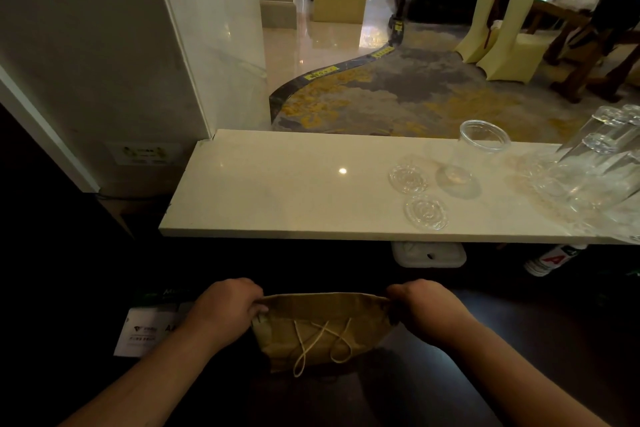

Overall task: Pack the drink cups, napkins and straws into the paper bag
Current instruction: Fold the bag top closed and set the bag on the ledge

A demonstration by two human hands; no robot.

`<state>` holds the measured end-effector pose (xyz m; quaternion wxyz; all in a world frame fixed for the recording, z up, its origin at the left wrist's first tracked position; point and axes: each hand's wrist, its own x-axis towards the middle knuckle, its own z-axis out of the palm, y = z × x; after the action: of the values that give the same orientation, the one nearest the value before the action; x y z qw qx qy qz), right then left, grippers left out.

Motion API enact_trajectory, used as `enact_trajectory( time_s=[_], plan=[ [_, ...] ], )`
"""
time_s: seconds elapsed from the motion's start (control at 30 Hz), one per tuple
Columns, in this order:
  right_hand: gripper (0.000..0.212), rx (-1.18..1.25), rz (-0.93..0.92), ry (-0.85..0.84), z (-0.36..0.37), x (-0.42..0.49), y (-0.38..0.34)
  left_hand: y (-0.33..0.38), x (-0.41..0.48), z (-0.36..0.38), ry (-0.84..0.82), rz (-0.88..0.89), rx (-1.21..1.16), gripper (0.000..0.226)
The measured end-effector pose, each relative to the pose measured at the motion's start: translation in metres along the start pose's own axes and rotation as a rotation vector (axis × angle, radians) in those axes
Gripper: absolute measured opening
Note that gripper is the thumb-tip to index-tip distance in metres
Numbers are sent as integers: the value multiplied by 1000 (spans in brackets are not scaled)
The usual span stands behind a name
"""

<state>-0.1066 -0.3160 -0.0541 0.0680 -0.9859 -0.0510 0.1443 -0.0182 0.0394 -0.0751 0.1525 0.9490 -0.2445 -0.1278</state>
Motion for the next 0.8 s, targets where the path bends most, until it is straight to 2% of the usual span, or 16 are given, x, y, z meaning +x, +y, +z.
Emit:
enact_trajectory(
  time_s=[0.13,0.3,0.47,0.63,0.8],
  plan=[
    [23,-87,10,65,-17,4,-41,6,1,-3,33,15,-3,19],
    [16,32,-109,54,-18,31,-123,9,-3,-3,30,16,25,21],
    [13,34,-216,51,-13,60,-180,13,-8,-1,44,-17,63,19],
    [18,-26,-270,70,-6,61,-188,10,-14,0,41,-49,25,25],
    [14,-70,-304,110,-7,59,-168,5,-15,3,56,-1,25,18]
  ],
)
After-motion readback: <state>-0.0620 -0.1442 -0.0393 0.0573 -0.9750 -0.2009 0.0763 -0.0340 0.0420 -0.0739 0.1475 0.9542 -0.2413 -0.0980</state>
